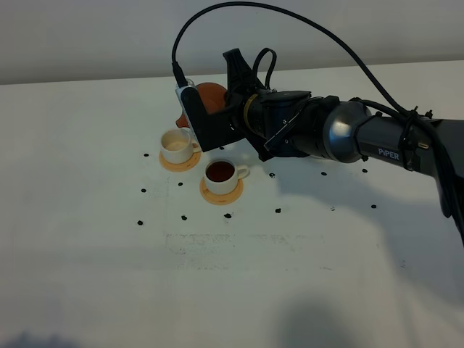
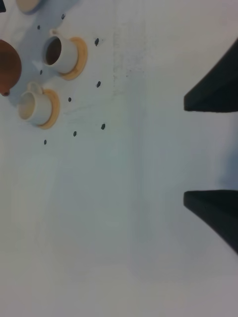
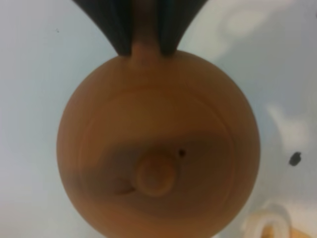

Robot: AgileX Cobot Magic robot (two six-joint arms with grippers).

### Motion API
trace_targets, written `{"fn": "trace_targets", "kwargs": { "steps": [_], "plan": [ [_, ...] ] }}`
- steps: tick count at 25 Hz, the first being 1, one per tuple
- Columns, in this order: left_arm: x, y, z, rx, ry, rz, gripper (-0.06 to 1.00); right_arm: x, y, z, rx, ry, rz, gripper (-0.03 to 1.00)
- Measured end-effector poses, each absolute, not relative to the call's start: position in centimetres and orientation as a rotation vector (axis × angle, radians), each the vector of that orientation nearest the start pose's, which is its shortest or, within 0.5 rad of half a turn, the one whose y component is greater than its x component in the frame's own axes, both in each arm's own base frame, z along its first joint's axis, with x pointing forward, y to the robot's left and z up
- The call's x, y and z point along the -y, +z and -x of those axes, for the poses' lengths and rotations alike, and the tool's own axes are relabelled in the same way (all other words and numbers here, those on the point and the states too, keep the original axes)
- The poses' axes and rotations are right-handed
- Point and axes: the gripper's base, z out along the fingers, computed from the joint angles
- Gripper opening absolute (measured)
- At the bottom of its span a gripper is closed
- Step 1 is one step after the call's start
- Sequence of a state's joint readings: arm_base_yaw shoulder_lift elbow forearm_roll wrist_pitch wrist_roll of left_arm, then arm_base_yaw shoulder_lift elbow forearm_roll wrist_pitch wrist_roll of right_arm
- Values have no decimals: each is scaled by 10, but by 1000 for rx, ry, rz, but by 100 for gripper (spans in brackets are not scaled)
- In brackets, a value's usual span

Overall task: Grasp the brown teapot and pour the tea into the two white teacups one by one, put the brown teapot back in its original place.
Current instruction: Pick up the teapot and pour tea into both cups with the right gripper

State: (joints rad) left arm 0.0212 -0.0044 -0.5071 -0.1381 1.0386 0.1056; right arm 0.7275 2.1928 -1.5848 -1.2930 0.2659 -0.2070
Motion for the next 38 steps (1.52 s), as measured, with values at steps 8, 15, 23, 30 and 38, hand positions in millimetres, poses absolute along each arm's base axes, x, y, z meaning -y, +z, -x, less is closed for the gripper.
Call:
{"fn": "trace_targets", "kwargs": {
  "steps": [8, 15, 23, 30, 38],
  "plan": [
    [11, 282, 6, -2002, -83, -90, 43, -314, 175, -387, -1123, -702, 1926, 9],
    [11, 282, 6, -2002, -83, -90, 43, -315, 179, -388, -1128, -696, 1909, 9],
    [11, 282, 6, -2002, -83, -90, 43, -315, 179, -388, -1124, -698, 1910, 9],
    [11, 282, 6, -2002, -83, -90, 43, -316, 180, -388, -1097, -715, 1922, 9],
    [11, 282, 6, -2002, -83, -90, 43, -316, 180, -389, -1062, -740, 1937, 9]
  ]
}}
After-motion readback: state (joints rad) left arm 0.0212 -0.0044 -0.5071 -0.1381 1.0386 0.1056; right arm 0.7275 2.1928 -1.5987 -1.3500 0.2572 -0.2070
